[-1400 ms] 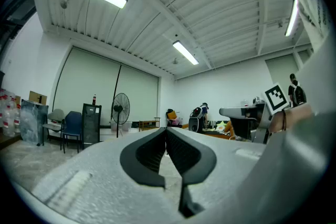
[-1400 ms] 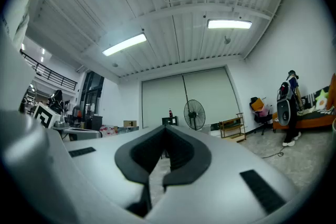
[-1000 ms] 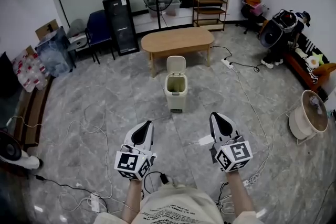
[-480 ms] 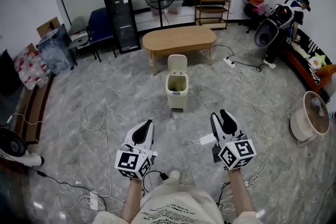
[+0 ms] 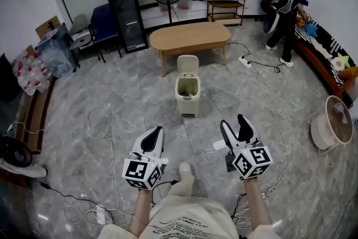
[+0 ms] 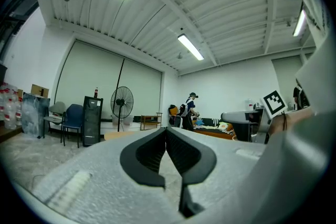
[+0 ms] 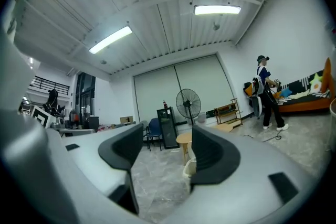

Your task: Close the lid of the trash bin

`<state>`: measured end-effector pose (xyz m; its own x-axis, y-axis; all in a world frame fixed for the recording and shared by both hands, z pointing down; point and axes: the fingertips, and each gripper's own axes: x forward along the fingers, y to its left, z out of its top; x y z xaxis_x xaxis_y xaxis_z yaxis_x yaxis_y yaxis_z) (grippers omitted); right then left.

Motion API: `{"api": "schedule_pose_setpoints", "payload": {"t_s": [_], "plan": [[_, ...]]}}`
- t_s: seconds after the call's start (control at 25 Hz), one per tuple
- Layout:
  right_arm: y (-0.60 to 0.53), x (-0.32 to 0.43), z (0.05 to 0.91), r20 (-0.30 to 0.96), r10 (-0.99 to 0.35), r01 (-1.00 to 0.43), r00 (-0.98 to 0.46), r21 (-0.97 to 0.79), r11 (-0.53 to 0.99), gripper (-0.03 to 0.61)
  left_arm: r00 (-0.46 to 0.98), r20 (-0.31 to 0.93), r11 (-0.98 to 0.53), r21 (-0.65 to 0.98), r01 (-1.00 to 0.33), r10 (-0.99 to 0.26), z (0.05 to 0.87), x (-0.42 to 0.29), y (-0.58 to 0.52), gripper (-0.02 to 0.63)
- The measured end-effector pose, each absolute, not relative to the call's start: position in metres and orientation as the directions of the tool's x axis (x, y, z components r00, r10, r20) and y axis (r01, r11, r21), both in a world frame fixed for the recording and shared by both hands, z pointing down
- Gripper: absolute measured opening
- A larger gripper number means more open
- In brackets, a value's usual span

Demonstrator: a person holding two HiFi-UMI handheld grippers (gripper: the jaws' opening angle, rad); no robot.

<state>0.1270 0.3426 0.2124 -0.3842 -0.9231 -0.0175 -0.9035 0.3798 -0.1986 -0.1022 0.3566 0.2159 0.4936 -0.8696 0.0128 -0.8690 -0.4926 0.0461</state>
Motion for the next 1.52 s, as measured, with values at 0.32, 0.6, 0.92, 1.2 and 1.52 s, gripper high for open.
{"api": "schedule_pose_setpoints", "payload": {"t_s": [0.32, 0.6, 0.92, 1.2, 1.52], "plan": [[0.274, 0.123, 0.231, 0.028, -0.915, -0.898, -0.403, -0.202, 0.39, 0.284, 0.483, 0.044, -0.479, 0.075, -0.874, -0.874, 0.236, -0.103, 0.291, 0.023], [0.199, 0.11, 0.237, 0.054, -0.906, -0.887, -0.421, -0.232, 0.398, 0.284, 0.476, 0.076, -0.469, 0.097, -0.878, -0.876, 0.245, -0.114, 0.222, 0.023], [0.129, 0.098, 0.248, 0.084, -0.898, -0.881, -0.432, -0.252, 0.4, 0.284, 0.479, 0.088, -0.47, 0.103, -0.877, -0.873, 0.25, -0.125, 0.147, 0.023], [0.095, 0.091, 0.256, 0.094, -0.895, -0.877, -0.436, -0.267, 0.399, 0.284, 0.49, 0.09, -0.482, 0.099, -0.871, -0.867, 0.252, -0.128, 0.109, 0.023], [0.077, 0.085, 0.26, 0.106, -0.891, -0.876, -0.441, -0.266, 0.402, 0.284, 0.486, 0.092, -0.476, 0.116, -0.872, -0.869, 0.255, -0.134, 0.093, 0.023]]}}
